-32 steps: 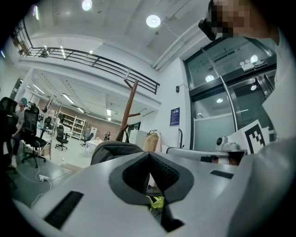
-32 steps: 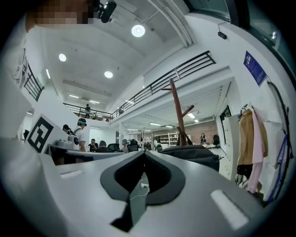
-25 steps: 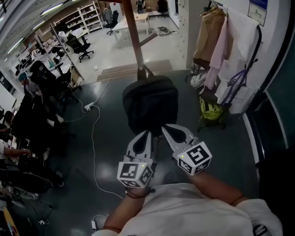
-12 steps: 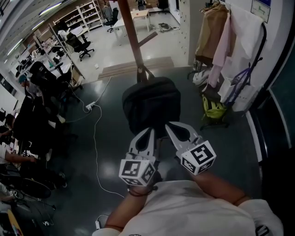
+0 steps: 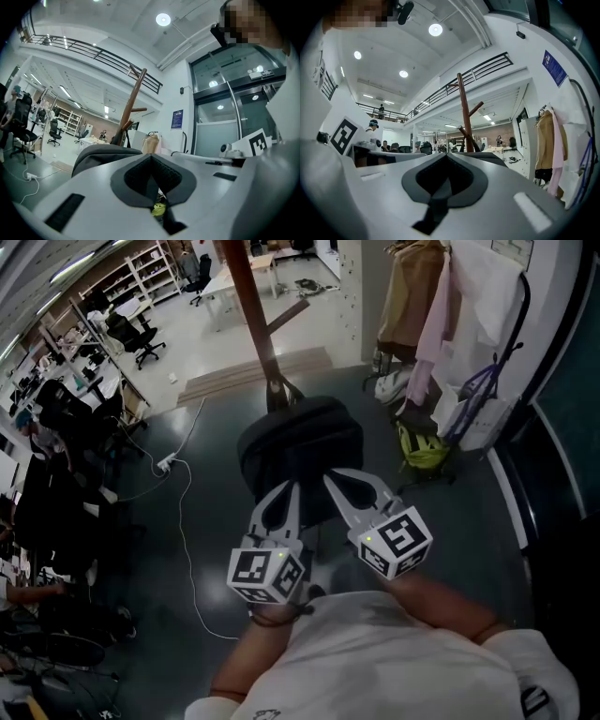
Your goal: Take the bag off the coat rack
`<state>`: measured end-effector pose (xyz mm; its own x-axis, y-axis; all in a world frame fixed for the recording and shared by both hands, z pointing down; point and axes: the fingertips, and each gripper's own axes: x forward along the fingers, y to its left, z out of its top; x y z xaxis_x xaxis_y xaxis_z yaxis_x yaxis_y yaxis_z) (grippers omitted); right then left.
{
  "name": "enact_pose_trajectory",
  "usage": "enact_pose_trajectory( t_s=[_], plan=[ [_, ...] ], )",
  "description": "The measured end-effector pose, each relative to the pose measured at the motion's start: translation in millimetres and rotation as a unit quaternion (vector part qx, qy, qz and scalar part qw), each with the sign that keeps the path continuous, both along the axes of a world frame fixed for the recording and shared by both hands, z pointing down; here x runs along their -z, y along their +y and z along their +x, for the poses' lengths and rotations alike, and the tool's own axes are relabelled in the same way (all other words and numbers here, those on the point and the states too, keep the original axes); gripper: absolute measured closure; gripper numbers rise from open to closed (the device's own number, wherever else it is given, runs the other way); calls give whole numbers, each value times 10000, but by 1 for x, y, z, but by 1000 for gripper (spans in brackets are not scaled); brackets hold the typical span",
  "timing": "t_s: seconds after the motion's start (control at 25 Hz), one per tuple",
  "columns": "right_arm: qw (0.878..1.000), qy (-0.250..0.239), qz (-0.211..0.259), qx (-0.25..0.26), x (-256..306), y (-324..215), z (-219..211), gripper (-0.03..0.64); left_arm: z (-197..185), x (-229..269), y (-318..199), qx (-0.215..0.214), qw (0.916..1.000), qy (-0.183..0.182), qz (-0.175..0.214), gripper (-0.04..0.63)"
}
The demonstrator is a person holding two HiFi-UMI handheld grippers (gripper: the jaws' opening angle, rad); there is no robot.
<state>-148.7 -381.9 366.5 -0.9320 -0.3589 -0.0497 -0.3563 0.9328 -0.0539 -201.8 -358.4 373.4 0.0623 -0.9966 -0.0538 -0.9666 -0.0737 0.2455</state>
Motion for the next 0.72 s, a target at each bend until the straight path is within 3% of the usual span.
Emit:
enact_pose_trajectory(
  t_s=[0.44, 0.72],
  plan=[
    [9992, 56, -212, -337, 7, -40, -70, 604, -63, 16, -32, -445, 9988, -134, -126, 589],
    [9980, 128, -24, -616, 16, -57, -100, 588, -93, 16, -32, -667, 9976, -141, -140, 589]
  ],
)
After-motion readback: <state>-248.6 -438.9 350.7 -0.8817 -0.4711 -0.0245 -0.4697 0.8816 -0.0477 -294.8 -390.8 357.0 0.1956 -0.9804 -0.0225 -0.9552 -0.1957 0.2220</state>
